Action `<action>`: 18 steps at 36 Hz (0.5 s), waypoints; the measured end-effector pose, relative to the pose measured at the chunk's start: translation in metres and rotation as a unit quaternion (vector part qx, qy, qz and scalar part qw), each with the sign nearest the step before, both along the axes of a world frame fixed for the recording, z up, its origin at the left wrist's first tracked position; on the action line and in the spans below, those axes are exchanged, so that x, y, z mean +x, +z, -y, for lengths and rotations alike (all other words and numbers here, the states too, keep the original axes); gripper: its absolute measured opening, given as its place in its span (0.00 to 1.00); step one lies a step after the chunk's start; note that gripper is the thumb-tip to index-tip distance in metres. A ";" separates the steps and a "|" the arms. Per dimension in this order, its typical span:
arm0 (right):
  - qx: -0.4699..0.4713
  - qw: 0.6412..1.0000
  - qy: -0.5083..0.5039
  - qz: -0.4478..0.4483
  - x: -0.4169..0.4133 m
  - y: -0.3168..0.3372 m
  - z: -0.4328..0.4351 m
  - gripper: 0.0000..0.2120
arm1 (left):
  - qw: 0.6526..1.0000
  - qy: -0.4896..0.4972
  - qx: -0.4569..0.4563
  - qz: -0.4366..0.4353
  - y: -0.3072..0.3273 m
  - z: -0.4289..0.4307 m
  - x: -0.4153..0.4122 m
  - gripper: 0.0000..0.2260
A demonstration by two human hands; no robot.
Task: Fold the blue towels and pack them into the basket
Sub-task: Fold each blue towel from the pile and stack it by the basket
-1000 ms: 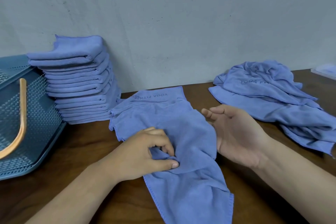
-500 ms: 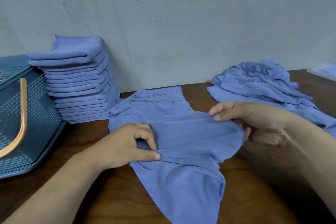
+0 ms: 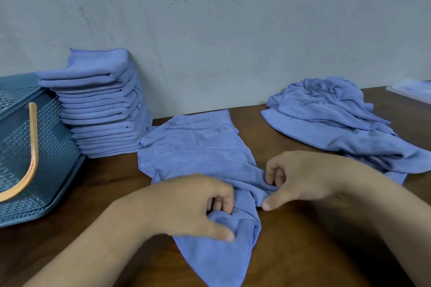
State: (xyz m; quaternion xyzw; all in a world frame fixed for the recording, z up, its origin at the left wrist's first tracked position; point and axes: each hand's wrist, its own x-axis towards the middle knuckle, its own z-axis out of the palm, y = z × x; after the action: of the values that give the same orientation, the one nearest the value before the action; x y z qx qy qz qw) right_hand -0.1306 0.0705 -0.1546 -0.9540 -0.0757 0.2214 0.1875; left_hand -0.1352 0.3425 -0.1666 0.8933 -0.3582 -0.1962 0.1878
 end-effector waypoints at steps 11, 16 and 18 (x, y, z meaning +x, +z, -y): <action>0.570 0.810 -0.107 -0.093 0.016 0.001 0.005 0.11 | 0.974 0.049 -0.165 -0.147 0.022 -0.042 0.021 0.03; 0.646 0.752 -0.109 -0.071 0.016 0.004 0.004 0.07 | 0.957 0.056 -0.212 -0.191 0.022 -0.059 0.030 0.06; 0.617 0.775 -0.120 -0.061 0.017 0.001 0.002 0.07 | 0.961 0.061 -0.192 -0.191 0.018 -0.059 0.032 0.06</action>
State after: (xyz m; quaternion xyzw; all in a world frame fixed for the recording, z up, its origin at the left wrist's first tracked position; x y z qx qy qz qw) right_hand -0.1140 0.0682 -0.1534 -0.6197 -0.0693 0.1606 0.7651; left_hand -0.1030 0.4011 -0.1485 0.8063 -0.2914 -0.2789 0.4327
